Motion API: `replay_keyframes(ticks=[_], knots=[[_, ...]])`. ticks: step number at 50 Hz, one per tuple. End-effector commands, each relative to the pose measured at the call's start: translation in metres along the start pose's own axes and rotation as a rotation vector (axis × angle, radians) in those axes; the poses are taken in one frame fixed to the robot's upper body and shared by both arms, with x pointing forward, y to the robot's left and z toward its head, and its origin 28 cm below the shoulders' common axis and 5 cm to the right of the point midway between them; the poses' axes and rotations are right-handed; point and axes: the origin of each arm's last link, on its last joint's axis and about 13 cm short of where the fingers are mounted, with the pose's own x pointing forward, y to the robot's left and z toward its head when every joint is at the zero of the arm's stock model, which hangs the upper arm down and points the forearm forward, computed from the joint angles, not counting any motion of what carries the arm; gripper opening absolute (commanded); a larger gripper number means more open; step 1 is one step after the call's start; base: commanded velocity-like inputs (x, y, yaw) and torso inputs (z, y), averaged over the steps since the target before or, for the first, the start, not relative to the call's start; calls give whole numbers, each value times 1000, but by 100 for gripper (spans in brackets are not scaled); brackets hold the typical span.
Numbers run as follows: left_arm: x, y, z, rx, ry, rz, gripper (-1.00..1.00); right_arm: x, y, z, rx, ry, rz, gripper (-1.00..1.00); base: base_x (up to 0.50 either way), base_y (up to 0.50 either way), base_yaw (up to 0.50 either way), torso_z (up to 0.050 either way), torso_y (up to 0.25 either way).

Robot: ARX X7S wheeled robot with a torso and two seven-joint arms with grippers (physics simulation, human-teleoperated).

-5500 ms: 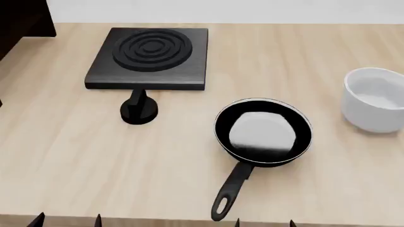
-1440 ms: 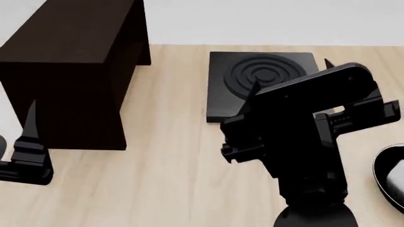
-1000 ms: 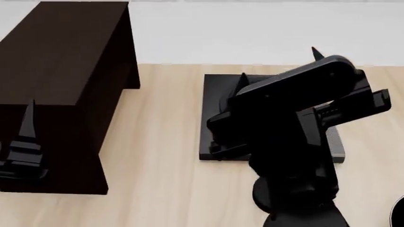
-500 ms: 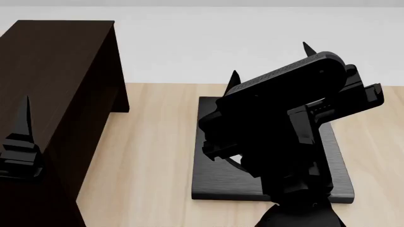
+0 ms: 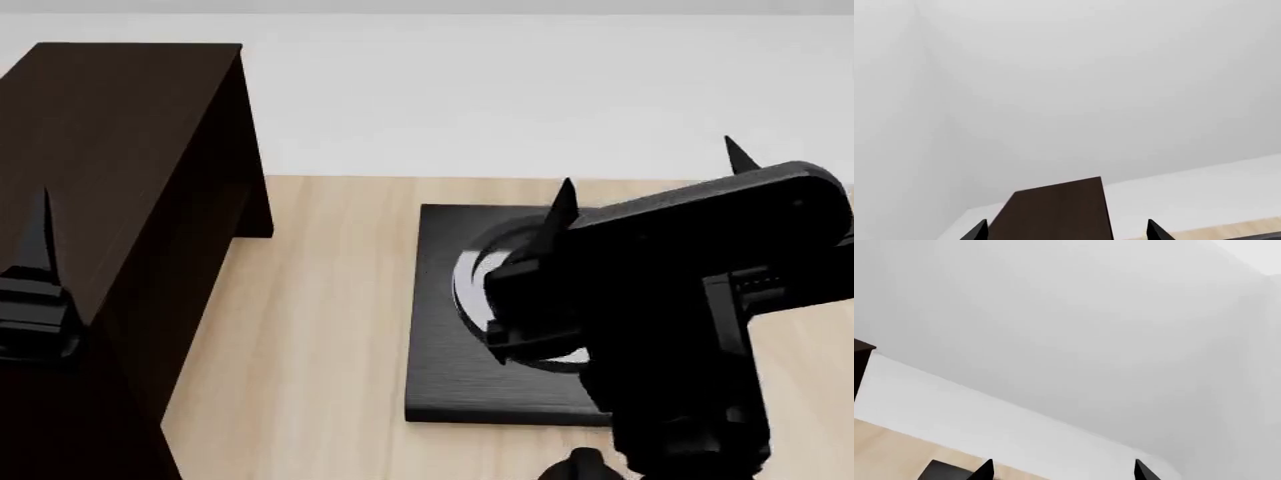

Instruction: Put the frying pan under the cabinet shelf.

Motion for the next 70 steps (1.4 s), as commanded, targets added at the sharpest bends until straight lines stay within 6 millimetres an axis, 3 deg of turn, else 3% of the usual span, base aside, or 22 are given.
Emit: replay_keyframes(ticks=[1,25,45,70], knots=[[5,0,3,1,-12,6,100,-27,-11,-11,37,55,-72,100,0,0,0,0,0],[13,-9,-4,5,-6,-26,100,-85,-29,-62,116,246,-243,100,0,0,0,0,0],[17,-12,-12,3,7,-40,100,-116,-39,-86,138,363,-326,100,0,0,0,0,0],[17,-14,-12,8,11,-49,100,-140,-51,-120,162,476,-424,100,0,0,0,0,0]])
